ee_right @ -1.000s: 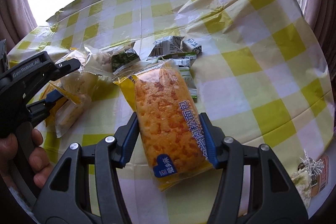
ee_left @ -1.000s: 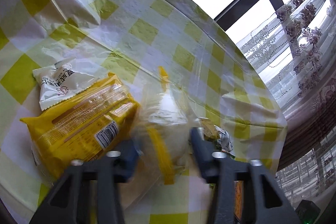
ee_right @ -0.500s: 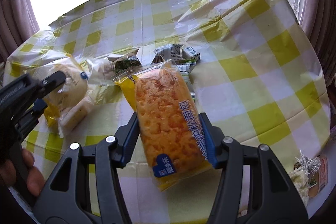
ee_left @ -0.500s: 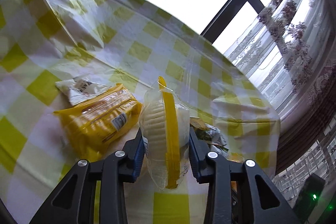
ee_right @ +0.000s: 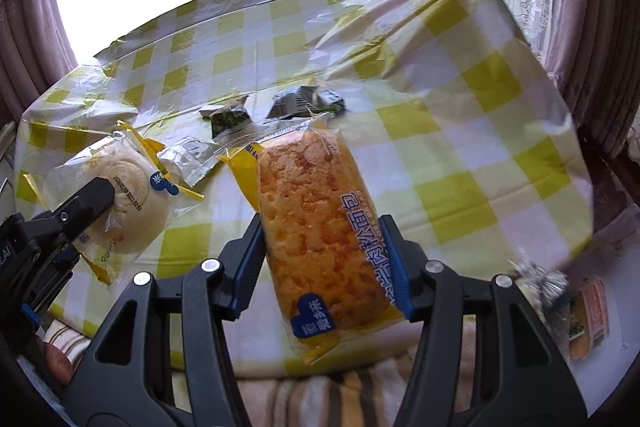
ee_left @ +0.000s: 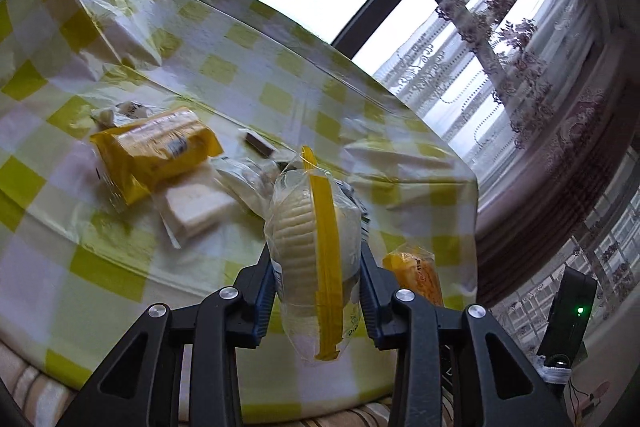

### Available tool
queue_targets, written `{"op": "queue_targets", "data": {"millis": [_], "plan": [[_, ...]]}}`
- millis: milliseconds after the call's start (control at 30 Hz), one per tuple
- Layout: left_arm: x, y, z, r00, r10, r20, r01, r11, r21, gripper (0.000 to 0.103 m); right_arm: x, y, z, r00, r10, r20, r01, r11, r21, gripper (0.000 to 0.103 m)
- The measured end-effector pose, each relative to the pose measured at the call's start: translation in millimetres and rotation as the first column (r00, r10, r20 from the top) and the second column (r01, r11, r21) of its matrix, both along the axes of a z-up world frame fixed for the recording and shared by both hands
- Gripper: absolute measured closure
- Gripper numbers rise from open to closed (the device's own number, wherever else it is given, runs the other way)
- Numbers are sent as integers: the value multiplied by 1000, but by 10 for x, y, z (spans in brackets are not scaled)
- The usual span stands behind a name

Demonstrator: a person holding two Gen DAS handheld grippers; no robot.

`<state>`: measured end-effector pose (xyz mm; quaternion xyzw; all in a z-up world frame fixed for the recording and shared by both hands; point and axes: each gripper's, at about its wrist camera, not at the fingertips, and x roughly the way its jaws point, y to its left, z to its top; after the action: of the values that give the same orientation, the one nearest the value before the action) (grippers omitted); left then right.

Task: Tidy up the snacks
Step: 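Carry the cracker bag and bun into the white box and open both tools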

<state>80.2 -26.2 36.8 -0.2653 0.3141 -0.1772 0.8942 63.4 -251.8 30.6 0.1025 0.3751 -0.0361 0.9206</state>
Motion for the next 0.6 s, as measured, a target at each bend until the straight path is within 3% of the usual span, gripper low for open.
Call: {"op": "queue_targets", "data": {"millis": [333, 600], "plan": [[-304, -528, 96, 989, -147, -1, 147, 989, -9, 65, -515, -519, 134, 995, -94, 10, 94, 995, 46, 44], [-506, -1114, 145, 948, -317, -15, 316, 948, -29, 65, -919, -1121, 183, 977, -214, 2, 214, 976, 50, 44]]}}
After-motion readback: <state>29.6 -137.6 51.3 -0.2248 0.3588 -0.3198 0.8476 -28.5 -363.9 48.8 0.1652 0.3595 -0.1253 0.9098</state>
